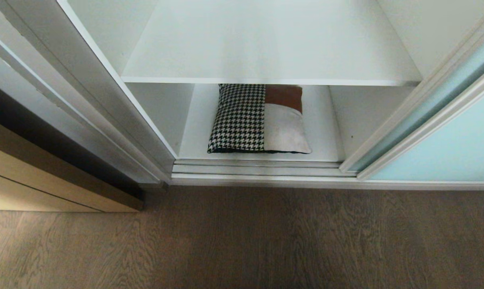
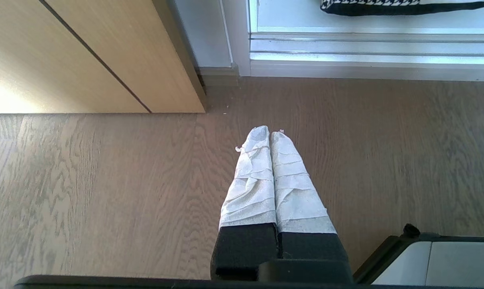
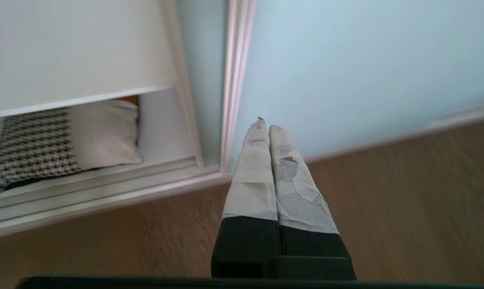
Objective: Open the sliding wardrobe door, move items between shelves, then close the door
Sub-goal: Close the door
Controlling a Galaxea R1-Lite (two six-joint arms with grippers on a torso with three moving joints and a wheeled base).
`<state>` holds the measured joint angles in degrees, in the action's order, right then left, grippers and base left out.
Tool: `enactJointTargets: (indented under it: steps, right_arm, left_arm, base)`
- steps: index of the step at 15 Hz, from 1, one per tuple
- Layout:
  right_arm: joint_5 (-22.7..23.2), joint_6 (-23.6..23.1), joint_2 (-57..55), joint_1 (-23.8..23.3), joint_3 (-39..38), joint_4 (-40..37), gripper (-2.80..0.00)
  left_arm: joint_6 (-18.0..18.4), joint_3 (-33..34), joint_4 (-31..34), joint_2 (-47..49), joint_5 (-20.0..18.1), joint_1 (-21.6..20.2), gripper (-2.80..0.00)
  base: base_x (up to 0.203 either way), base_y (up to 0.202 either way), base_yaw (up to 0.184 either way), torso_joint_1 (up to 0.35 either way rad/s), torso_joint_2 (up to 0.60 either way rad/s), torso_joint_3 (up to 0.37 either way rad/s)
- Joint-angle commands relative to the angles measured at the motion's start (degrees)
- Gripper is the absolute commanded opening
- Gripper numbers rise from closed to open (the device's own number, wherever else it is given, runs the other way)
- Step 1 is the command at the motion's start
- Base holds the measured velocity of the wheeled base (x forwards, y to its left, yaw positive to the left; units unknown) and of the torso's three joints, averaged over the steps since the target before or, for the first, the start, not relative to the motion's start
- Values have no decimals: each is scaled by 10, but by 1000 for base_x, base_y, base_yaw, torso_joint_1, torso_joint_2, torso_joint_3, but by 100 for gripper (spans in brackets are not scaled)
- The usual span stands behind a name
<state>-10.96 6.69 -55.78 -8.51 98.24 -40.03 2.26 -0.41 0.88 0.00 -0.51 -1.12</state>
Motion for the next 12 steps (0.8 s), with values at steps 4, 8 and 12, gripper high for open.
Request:
enactJointTargets:
  steps: [4, 8, 12]
  right_arm:
    - [-4, 9, -30, 22, -13, 0, -280]
    - [66, 1, 11, 15, -41, 1, -280]
    - [139, -13, 21, -126, -56, 27, -280]
  left_arm:
    - [0, 0, 0, 1, 0, 0, -280]
    - [0, 0, 0, 1, 0, 0, -280]
    - [0, 0, 0, 1, 0, 0, -280]
  base:
    - [0, 0, 0, 0, 0, 0]
    - [0, 0, 0, 0, 0, 0]
    - [0, 0, 0, 0, 0, 0]
